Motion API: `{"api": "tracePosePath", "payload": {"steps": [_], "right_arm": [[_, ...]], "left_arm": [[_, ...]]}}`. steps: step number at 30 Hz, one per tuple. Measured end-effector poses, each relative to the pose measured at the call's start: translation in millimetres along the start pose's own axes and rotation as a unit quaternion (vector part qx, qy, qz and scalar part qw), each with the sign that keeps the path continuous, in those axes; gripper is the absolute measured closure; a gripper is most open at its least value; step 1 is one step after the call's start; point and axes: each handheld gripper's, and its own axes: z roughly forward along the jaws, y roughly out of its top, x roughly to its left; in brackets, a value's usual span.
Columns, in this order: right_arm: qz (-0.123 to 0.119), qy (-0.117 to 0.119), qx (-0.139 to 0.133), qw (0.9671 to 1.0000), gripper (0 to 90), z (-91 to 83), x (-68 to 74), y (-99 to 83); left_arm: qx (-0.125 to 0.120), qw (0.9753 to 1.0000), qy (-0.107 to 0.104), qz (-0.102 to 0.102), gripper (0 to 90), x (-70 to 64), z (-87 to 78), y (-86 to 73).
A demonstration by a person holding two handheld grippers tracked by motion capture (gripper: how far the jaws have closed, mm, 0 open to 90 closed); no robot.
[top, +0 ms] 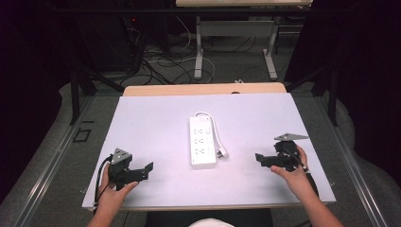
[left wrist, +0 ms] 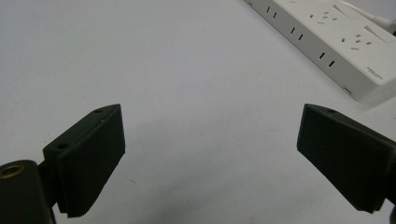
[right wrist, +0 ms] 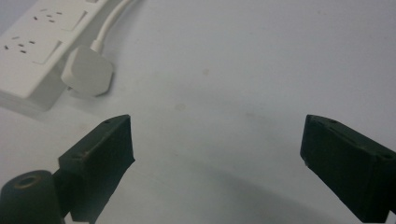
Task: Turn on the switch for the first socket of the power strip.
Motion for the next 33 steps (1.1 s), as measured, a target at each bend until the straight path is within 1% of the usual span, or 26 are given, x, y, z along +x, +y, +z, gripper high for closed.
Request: {"api": "tracePosePath", "payload": {"steps": [1, 3, 4, 5, 6, 13, 15, 16, 18, 19, 20, 21, 23, 26, 29, 33], "right_arm": [[0.001, -0.002, 0.0, 1.0, 7.7, -0.7, -2.7, -3.2], [0.002, -0.008, 0.0, 1.0, 6.3, -2.4, -8.0, -9.8], [0.003, -0.012, 0.0, 0.9999, 5.4, -3.5, -9.7, -12.5], [0.001, -0.016, -0.002, 0.9999, 4.5, -4.5, -11.5, -15.1], [-0.001, -0.021, -0.006, 0.9998, 4.1, -5.3, -13.1, -17.7], [0.002, -0.04, -0.019, 0.999, 2.2, -11.5, -23.8, -31.3], [0.005, -0.042, -0.024, 0.9988, 1.6, -12.3, -27.2, -34.6], [0.01, -0.041, -0.026, 0.9988, 1.3, -12.8, -28.6, -36.0], [0.015, -0.04, -0.03, 0.9987, 0.8, -13.1, -31.7, -38.4], [0.015, -0.043, -0.031, 0.9985, 0.8, -12.9, -33.3, -39.3], [0.015, -0.046, -0.03, 0.9984, 0.8, -12.8, -35.1, -40.3], [0.021, -0.048, -0.031, 0.9982, 0.8, -12.2, -35.7, -41.0], [0.022, -0.053, -0.03, 0.9979, 0.7, -11.1, -38.8, -42.7], [0.031, -0.054, -0.029, 0.9976, 0.7, -8.6, -41.5, -45.1], [0.032, -0.052, -0.026, 0.9978, 0.0, -5.8, -44.1, -46.4], [0.03, -0.055, -0.025, 0.9977, 0.0, -3.6, -44.9, -47.4]], "left_arm": [[-0.004, 1.0, 0.003, 0.0, 7.5, -0.1, 0.7, -0.4], [-0.004, 1.0, 0.003, 0.0, 7.5, -0.2, 0.7, -0.4], [0.001, 1.0, 0.001, 0.001, 7.5, 0.2, -0.1, 0.0], [-0.005, 1.0, 0.004, -0.001, 7.5, -0.3, 0.8, -0.5], [0.005, 1.0, -0.002, 0.001, 7.5, 0.5, -0.4, 0.2], [0.006, 1.0, -0.001, 0.001, 7.5, 0.4, 0.3, 0.1], [0.006, 1.0, -0.001, 0.0, 7.5, 0.5, 0.5, 0.1], [0.006, 1.0, -0.001, 0.0, 7.5, 0.6, 0.6, 0.0], [0.001, 1.0, 0.0, -0.003, 7.5, 0.0, 1.6, -0.4], [0.002, 1.0, 0.0, -0.002, 7.5, -0.1, 1.7, -0.3], [0.004, 1.0, 0.0, -0.002, 7.5, -0.3, 1.5, -0.2], [0.004, 1.0, 0.0, -0.003, 7.5, -0.5, 1.7, -0.2], [0.004, 1.0, 0.0, -0.002, 7.5, -0.6, 1.8, -0.1], [0.005, 1.0, -0.001, -0.002, 7.5, -0.6, 1.7, -0.1], [0.005, 1.0, -0.001, -0.001, 7.5, -0.1, 1.7, -0.1], [0.004, 1.0, 0.0, -0.001, 7.5, 0.1, 1.8, -0.2]]}}
